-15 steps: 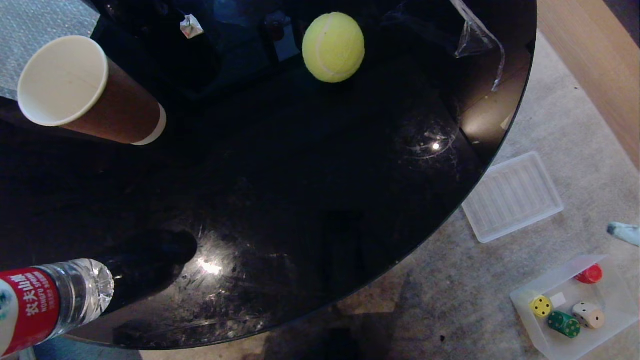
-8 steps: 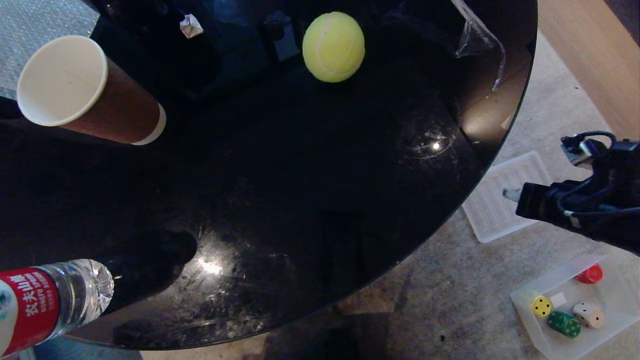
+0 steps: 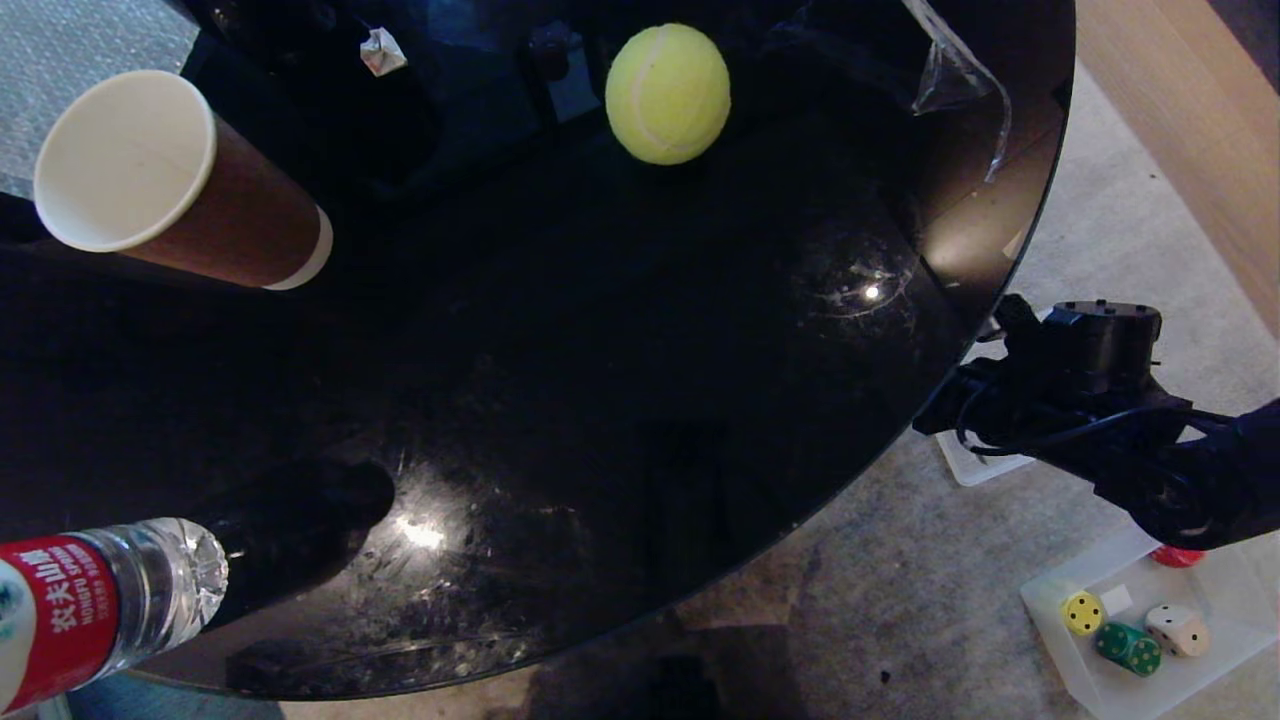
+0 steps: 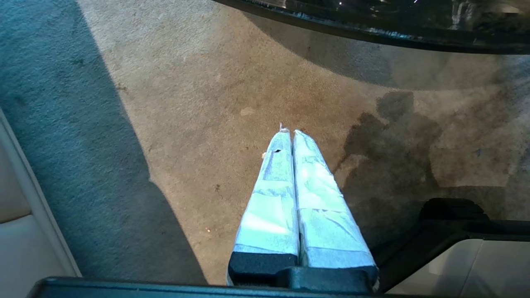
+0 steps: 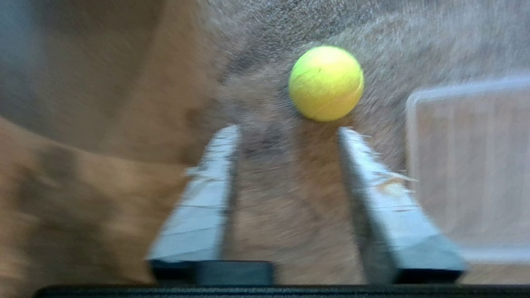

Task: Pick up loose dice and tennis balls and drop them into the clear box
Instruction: Pick up the ball on the floor

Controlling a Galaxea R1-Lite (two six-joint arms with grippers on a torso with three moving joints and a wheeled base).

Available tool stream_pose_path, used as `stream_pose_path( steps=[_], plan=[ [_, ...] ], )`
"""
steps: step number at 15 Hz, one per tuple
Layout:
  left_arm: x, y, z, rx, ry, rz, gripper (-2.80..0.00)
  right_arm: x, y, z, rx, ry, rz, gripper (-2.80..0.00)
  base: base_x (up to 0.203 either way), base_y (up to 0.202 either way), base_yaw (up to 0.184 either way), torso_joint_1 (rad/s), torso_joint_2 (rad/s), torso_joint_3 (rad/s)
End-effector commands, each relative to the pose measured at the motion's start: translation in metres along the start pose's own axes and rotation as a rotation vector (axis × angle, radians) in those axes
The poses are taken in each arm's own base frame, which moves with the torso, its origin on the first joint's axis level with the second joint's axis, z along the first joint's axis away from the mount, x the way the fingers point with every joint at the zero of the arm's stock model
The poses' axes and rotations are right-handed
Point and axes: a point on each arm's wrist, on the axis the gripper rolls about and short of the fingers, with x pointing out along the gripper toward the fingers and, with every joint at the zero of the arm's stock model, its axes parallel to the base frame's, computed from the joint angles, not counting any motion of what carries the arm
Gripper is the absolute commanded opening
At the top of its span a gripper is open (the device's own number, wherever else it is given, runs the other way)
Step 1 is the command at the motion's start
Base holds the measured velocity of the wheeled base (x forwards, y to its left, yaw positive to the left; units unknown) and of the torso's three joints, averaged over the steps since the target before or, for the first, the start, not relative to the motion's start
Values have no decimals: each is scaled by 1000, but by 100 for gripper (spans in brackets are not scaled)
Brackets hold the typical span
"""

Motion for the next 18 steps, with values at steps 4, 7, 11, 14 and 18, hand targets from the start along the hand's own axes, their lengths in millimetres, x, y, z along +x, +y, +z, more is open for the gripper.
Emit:
stream_pose_path(
  steps=[4,7,11,14,18],
  plan=[
    [0,0,0,0,0,0,-280,24,-16,-24,-155,64,-28,0,0,0,0,0,0,0],
    [0,0,0,0,0,0,-280,31,-19,-38,-107,95,-5,0,0,0,0,0,0,0],
    [0,0,0,0,0,0,-280,59,-21,-54,-53,43,0,0,0,0,0,0,0,0],
    [0,0,0,0,0,0,-280,77,-25,-55,-53,-38,37,0,0,0,0,0,0,0],
    [0,0,0,0,0,0,-280,98,-35,-61,-94,-84,23,0,0,0,0,0,0,0]
  ],
)
